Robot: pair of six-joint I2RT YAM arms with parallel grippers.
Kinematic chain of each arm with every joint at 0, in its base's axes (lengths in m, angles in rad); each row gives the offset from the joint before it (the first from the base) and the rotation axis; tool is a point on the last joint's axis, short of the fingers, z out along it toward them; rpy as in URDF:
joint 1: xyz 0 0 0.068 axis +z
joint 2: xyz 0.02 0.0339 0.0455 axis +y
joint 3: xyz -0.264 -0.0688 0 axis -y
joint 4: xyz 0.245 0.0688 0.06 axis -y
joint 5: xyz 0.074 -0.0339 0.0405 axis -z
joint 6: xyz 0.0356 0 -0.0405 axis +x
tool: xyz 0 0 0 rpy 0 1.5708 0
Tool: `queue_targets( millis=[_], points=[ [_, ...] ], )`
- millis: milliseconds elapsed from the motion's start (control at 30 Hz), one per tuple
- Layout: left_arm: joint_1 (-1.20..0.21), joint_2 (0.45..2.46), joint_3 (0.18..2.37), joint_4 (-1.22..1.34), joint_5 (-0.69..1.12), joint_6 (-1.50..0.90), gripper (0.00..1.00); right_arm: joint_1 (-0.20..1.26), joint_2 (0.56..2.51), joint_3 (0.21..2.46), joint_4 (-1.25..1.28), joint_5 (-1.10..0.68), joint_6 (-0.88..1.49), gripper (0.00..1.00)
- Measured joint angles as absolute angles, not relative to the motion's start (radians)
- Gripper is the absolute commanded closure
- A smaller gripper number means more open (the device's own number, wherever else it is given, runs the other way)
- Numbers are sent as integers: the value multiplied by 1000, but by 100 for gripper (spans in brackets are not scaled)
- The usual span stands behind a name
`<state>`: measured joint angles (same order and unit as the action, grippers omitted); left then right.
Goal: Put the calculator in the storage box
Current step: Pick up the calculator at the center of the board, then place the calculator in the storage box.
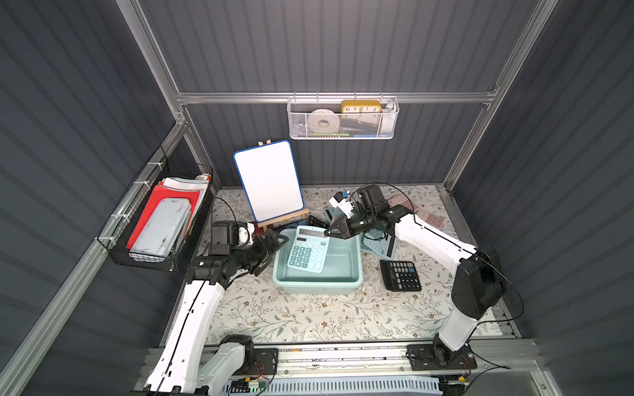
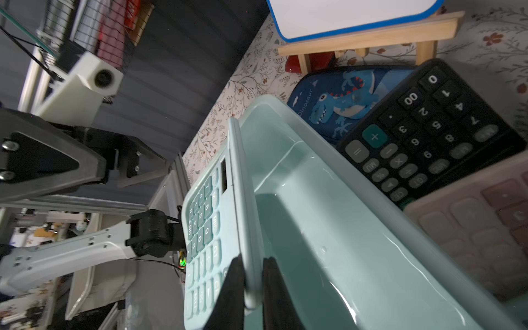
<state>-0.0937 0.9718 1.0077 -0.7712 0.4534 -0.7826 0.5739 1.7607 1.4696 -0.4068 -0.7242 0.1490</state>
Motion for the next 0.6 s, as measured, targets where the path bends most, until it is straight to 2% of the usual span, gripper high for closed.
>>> queue_targets(
  millis=[267,600],
  points=[
    [-94,926,973,-809,326,-780,1,691,1761,1463,-425,-515,-43,100],
    [-94,926,882,-783,321,-780,1,728,1786,1370,-306,-425,-86,100]
  ],
)
